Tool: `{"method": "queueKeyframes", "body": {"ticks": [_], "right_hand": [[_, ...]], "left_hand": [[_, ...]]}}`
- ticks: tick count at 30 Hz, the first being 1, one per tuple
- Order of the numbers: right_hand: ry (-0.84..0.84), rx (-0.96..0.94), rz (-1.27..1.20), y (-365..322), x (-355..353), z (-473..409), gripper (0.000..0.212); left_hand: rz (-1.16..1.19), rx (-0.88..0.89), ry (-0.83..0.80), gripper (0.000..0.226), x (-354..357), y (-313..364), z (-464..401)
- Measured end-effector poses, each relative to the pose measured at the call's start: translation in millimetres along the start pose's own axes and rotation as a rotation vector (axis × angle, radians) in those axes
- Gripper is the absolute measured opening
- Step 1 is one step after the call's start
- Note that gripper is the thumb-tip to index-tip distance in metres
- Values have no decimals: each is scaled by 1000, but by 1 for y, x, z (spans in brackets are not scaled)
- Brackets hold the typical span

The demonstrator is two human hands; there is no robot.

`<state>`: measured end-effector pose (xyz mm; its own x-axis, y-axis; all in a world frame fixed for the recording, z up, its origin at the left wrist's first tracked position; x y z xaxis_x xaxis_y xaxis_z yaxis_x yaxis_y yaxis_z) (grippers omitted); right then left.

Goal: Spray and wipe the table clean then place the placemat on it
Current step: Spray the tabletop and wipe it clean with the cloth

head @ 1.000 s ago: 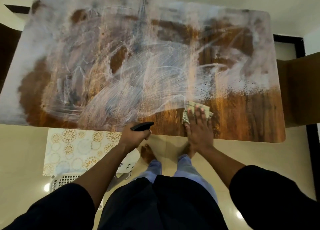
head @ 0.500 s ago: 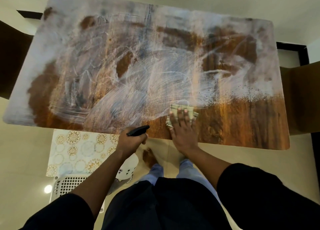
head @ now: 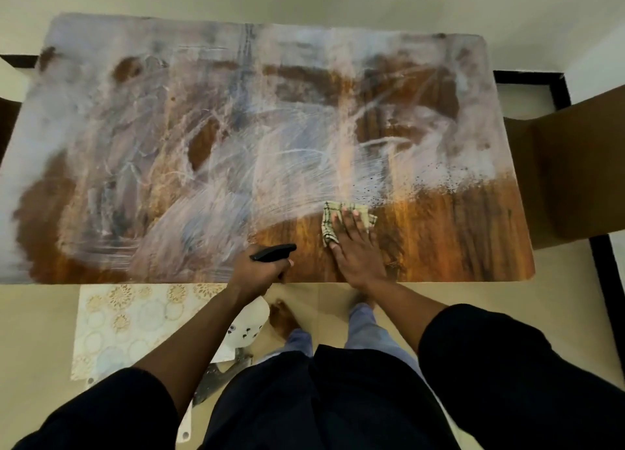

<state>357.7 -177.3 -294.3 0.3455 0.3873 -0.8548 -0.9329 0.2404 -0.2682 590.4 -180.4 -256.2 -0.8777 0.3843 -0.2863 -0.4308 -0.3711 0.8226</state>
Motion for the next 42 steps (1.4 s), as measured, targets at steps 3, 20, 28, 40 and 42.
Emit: {"method": "queueKeyframes", "body": {"ticks": [3, 20, 28, 40, 42], "right_hand": [[36, 146, -6, 82, -26, -7, 65], [-46, -118, 24, 131, -34, 4, 66], [-1, -80, 84, 202, -70, -28, 66], [96, 220, -26, 283, -116, -52, 65], [107, 122, 29, 268, -100, -30, 65]], "left_hand": [[-2, -8, 9, 12, 30, 24, -14], [-75, 117, -81, 27, 166, 150, -86], [-50, 74, -67, 22, 215, 180, -114], [106, 137, -98, 42, 254, 211, -125], [96, 136, -102, 39, 257, 214, -126]]}}
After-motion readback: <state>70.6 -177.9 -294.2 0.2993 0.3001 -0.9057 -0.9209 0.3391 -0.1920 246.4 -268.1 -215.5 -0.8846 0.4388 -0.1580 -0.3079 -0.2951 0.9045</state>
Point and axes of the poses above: each hand's wrist, its own z-axis away from the middle knuckle, its own x-axis out of the palm, y = z × x, the point moved 9 cm from there along -z, towards the middle knuckle, and after that the axes turned 9 degrees about x, right-handed, at the moved point
